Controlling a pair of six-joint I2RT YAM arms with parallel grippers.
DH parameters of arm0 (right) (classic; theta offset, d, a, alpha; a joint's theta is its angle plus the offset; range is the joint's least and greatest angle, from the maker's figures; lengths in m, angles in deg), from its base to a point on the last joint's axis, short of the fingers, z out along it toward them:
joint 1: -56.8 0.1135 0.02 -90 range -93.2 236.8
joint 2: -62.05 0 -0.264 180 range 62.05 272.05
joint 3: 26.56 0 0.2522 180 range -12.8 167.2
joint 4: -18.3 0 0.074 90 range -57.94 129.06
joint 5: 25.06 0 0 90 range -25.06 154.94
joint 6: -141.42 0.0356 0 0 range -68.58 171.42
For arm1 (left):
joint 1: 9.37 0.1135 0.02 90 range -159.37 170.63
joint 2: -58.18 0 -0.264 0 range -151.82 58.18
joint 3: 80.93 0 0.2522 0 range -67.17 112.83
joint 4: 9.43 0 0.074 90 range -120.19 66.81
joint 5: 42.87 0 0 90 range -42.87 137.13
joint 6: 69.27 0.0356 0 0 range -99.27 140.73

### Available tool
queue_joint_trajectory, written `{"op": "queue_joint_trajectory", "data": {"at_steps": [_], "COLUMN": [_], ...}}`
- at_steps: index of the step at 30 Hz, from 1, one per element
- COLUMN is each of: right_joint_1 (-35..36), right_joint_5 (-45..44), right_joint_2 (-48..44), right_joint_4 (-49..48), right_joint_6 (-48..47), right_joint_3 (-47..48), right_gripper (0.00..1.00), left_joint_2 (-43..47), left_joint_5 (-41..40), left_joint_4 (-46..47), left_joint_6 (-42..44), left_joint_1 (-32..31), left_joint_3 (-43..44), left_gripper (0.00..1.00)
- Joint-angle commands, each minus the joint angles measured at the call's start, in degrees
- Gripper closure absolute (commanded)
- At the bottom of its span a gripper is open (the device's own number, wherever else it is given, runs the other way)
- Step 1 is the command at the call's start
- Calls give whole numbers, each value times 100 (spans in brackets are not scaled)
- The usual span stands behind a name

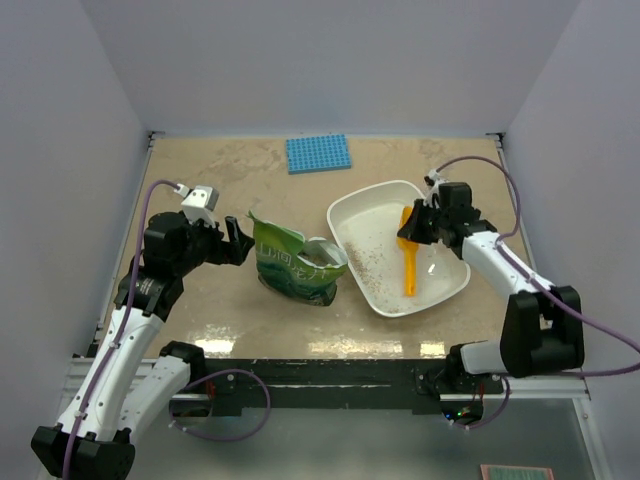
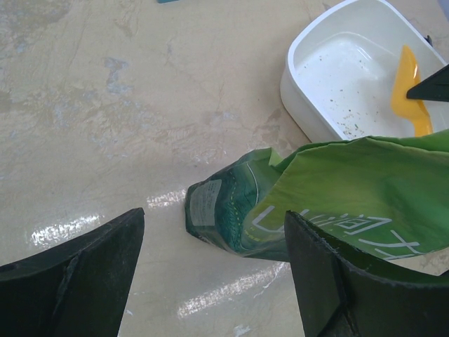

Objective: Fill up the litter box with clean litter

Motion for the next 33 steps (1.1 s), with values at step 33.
{"op": "queue_joint_trajectory", "data": {"at_steps": [33], "right_joint_1": [2701], "right_joint_5": [1178], "right_joint_2": [-1104], "right_joint_4": [1836], "right_joint_6": [-2116], "right_joint_3": [3812], "right_gripper": [100], "left_joint_2": [-1348], "left_joint_5": [1740], "left_joint_4": [-1537], "left_joint_6": [-297], "left_joint_1": [-28], "left_joint_3": [3618], "left_gripper": [15]}}
